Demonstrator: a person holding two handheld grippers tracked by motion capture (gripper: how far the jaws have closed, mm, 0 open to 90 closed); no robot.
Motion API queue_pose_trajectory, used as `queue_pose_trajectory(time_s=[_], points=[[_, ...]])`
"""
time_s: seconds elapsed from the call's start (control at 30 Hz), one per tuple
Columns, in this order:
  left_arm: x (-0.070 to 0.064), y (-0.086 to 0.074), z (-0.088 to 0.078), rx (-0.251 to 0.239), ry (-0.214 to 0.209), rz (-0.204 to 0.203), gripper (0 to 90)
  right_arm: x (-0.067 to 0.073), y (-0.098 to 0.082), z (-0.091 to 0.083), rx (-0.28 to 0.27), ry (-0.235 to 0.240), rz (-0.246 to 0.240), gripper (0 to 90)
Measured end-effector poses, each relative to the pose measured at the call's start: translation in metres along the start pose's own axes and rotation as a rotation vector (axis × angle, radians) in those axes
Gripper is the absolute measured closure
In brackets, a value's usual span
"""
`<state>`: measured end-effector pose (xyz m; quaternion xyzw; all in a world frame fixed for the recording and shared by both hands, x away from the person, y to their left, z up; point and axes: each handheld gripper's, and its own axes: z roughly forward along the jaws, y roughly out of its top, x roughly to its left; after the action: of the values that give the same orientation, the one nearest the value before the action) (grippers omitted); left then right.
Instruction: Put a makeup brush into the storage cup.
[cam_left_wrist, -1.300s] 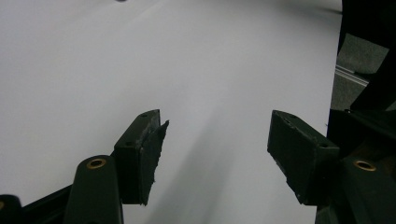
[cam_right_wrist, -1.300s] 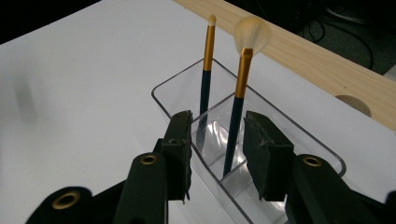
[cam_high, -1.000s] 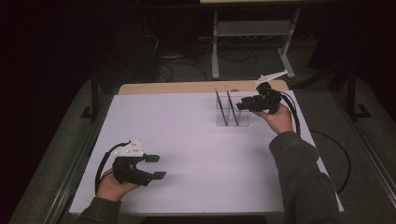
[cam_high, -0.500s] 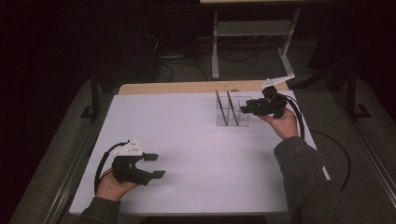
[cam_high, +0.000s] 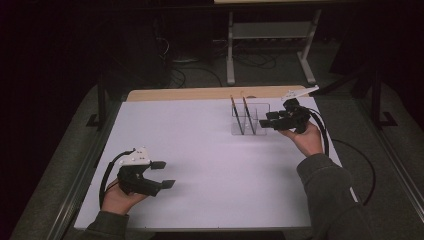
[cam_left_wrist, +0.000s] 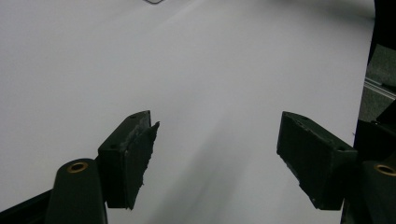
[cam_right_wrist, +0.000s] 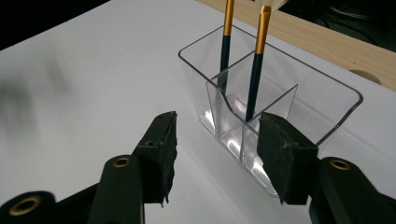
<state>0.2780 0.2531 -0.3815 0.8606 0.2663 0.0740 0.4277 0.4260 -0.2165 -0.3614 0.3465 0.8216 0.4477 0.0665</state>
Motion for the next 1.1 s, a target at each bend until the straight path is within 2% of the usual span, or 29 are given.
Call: queue_pose_trajectory(time_s=[0.07,0.17,0.47,1.1], points=[[0.0,0.0,0.0,-0.006,0.006,-0.011,25.4,0.001,-0.003,0.001,-0.001,-0.001,-0.004,45.6],[0.002,0.0,-0.001,-0.009,0.018,-0.003,24.1,0.004,-0.006,0.002,0.007,-0.003,-0.009,44.6],[0.005,-0.001,-0.002,-0.016,0.043,-0.02,22.1,0.01,-0.011,0.001,0.006,-0.002,-0.021,41.6],[0.008,-0.001,-0.002,-0.027,0.061,-0.047,20.8,0.023,-0.03,-0.015,-0.023,-0.006,-0.019,36.6]])
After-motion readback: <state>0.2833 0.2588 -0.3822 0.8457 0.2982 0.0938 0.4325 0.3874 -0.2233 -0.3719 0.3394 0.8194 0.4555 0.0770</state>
